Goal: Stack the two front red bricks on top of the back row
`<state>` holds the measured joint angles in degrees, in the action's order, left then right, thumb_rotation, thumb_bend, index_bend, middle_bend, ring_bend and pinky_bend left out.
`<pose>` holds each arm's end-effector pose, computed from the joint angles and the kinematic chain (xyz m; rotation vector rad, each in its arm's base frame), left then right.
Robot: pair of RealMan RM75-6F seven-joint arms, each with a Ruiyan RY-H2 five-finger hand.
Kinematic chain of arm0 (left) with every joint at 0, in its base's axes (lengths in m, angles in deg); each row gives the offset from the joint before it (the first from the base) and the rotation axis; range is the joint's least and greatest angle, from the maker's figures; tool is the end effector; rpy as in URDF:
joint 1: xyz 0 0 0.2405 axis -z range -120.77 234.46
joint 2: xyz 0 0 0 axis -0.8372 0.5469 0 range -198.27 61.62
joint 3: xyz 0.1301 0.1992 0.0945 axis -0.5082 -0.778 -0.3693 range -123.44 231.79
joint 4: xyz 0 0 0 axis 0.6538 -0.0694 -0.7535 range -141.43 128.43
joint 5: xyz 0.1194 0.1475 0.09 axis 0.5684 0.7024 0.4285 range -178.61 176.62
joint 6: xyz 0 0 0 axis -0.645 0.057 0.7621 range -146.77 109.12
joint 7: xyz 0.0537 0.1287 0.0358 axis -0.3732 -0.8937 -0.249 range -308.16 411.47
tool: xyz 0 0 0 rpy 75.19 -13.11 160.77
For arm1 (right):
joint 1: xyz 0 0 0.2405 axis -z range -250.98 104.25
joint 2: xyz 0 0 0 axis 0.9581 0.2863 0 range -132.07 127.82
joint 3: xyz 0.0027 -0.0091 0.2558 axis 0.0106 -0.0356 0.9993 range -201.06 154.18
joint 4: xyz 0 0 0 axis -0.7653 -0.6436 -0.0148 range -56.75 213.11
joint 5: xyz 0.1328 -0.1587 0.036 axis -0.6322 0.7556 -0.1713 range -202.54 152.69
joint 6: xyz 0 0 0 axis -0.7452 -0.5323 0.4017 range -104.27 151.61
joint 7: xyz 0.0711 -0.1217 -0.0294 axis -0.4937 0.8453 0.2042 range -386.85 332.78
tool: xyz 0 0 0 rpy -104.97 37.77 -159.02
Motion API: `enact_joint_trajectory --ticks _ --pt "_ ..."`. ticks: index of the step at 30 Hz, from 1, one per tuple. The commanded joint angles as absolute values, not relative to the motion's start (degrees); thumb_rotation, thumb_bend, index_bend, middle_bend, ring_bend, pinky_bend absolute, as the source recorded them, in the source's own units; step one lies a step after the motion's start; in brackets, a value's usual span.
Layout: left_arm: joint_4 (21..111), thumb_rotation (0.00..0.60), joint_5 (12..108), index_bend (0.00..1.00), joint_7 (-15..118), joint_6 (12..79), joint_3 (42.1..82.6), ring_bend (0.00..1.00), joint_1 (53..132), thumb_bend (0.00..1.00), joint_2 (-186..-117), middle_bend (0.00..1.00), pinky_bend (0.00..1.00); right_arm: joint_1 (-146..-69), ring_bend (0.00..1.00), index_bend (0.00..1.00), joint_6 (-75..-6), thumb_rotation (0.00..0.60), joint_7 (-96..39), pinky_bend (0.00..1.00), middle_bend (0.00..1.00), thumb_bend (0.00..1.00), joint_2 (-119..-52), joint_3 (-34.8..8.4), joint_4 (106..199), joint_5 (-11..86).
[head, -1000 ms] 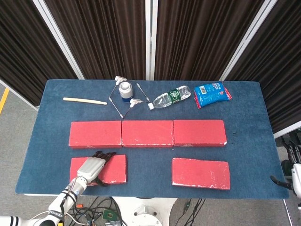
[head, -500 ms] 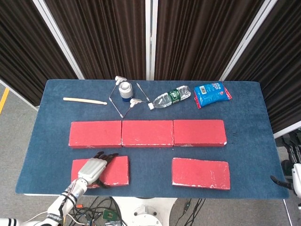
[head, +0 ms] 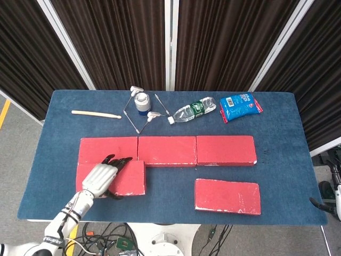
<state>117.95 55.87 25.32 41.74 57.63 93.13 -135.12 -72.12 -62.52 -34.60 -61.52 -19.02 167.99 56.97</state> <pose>-0.1259 0.2427 0.0590 -1.9138 -1.2248 -0.8742 -0.3476 -0.1512 0.2025 1.2237 -0.9481 0.8353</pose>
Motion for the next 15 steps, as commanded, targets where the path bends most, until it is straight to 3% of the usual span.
enact_joint_trajectory --ticks 1,7,15 --pt "116.21 0.6 51.97 0.04 25.66 39.23 61.49 0.24 97.02 0.02 -134.44 0.16 0.0 -72.07 0.0 0.0 -62.65 0.6 -34.6 0.0 0.0 0.0 -61.37 -18.97 168.08 56.99" --pt "109.85 0.6 44.01 0.04 26.17 32.96 65.6 0.24 104.22 0.02 -136.32 0.16 0.0 -72.16 0.0 0.0 -62.91 0.6 -34.51 0.0 0.0 0.0 -60.84 -18.69 168.77 57.1" --pt "102.9 0.6 37.19 0.04 26.31 26.63 66.62 0.24 111.63 0.02 -138.88 0.16 0.0 -72.58 0.0 0.0 -63.56 0.6 -33.34 0.0 0.0 0.0 -60.06 -18.65 170.82 58.67"
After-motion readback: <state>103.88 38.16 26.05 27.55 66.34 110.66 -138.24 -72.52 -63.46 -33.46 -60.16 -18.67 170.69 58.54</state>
